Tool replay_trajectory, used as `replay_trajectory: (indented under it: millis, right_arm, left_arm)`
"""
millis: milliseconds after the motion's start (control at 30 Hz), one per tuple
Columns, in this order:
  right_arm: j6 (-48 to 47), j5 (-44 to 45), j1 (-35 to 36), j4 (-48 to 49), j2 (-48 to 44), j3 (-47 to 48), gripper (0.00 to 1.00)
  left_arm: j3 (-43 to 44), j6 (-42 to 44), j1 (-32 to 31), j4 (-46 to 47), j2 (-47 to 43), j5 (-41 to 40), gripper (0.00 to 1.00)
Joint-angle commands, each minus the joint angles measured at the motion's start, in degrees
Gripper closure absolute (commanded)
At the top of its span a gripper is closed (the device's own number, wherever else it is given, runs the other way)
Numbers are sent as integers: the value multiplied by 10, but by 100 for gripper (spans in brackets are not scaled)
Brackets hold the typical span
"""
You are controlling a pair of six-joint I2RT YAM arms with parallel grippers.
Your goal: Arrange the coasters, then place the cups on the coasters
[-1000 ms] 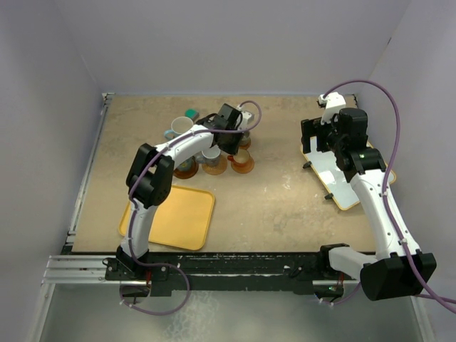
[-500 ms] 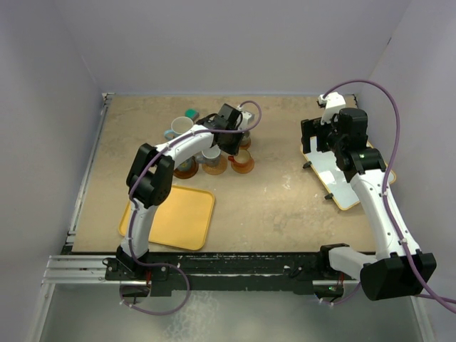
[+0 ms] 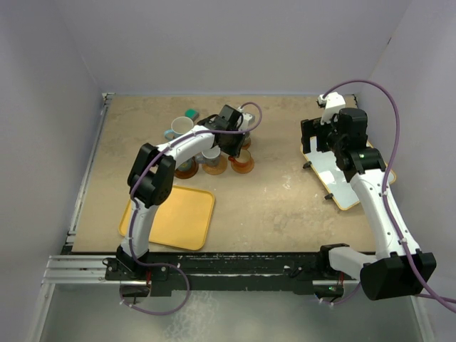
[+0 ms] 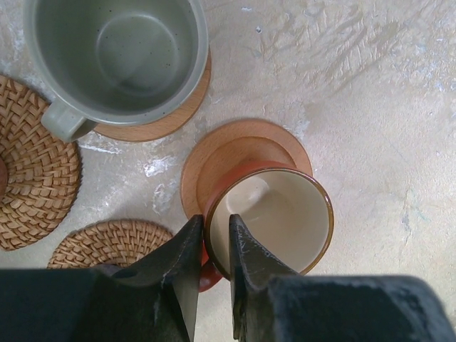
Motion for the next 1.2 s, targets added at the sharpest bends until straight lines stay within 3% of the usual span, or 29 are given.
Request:
replay_trajectory:
  millis: [0,533,867,1033,1167]
  right_arm:
    - [-6,-6,-2,12,2,5,0]
    - [-12,1,-2,10,3,7,0]
    - [-15,2,-2,8,5,10,0]
    - [-25,-13,-2,-10,21,24,0]
    - [-34,-26,-2,-33,39,41,0]
  left_arm:
    - [25,-9,1,8,-7,11,81]
    - [54,26,2,-9,-51,-4,60]
    - [70,102,11,-28,-121,-13,43]
    - [24,145,33,-11,-199,-74,38]
    - [-88,164,62,71,-311,-140,24]
